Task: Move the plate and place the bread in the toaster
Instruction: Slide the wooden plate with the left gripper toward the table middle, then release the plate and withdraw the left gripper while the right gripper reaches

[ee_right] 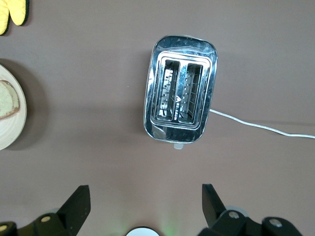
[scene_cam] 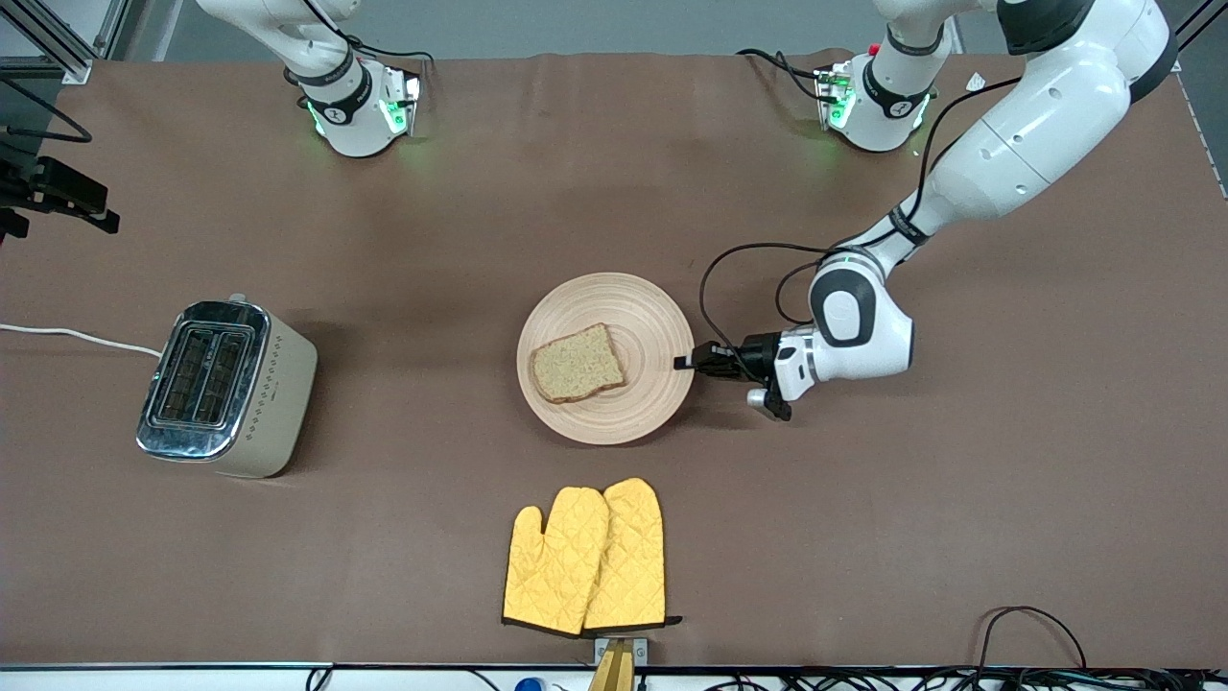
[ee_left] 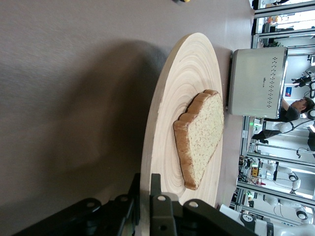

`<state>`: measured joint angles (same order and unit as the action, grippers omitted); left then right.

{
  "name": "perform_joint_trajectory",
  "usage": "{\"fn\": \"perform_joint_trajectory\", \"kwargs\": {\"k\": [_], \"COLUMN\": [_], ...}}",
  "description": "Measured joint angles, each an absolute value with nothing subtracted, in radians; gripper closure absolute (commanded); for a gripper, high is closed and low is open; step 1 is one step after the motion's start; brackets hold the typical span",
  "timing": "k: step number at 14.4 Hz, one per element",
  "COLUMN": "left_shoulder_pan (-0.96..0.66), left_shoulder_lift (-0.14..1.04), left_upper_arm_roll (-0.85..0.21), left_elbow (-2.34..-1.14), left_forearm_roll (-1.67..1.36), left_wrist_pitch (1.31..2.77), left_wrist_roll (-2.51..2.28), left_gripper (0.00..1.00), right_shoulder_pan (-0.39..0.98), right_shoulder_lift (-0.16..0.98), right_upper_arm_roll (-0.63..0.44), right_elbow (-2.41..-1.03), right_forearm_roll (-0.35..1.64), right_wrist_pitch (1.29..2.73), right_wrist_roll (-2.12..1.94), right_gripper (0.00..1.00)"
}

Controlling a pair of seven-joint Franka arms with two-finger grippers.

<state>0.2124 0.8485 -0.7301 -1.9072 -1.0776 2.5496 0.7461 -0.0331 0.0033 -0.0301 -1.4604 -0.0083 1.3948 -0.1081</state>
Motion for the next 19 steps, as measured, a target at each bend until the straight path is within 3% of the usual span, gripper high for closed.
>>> {"fn": "perform_joint_trajectory", "kwargs": {"k": [2, 4, 5, 6, 7, 16, 19], "left_shoulder_pan": [0.205, 0.208, 0.210, 0.211, 0.211, 0.269, 0.325], "left_shoulder_lift": [0.856, 0.875, 0.883, 0.887, 0.890, 0.867, 0.838], "left_upper_arm_roll": [-0.720, -0.714, -0.714, -0.714, -0.714, -0.718, -0.718], "left_elbow": [-1.907, -1.906, -1.905, -1.905, -1.905, -1.882, -1.855], "left_forearm_roll": [-1.080, -1.080, -1.084, -1.084, -1.084, -1.087, -1.085], "left_wrist_pitch": [2.551, 2.551, 2.548, 2.546, 2.546, 2.550, 2.549], "left_wrist_roll": [0.763, 0.782, 0.791, 0.793, 0.793, 0.712, 0.684], "left_gripper": [0.98, 0.86, 0.72, 0.48, 0.00, 0.00, 0.00], "right_shoulder_pan": [-0.033, -0.031, -0.031, -0.031, -0.031, -0.040, -0.027], "right_shoulder_lift": [0.003, 0.003, 0.003, 0.003, 0.003, 0.007, 0.034], "right_upper_arm_roll": [-0.029, -0.027, -0.025, -0.024, -0.024, -0.029, -0.022], "right_elbow": [-1.460, -1.460, -1.460, -1.460, -1.461, -1.466, -1.482], "right_forearm_roll": [-0.008, -0.008, -0.008, -0.008, -0.008, -0.001, 0.108], "right_wrist_pitch": [1.393, 1.391, 1.391, 1.390, 1.389, 1.383, 1.404], "right_wrist_roll": [-0.108, -0.108, -0.108, -0.108, -0.108, -0.108, -0.108], "right_gripper": [0.00, 0.00, 0.00, 0.00, 0.00, 0.00, 0.00]}}
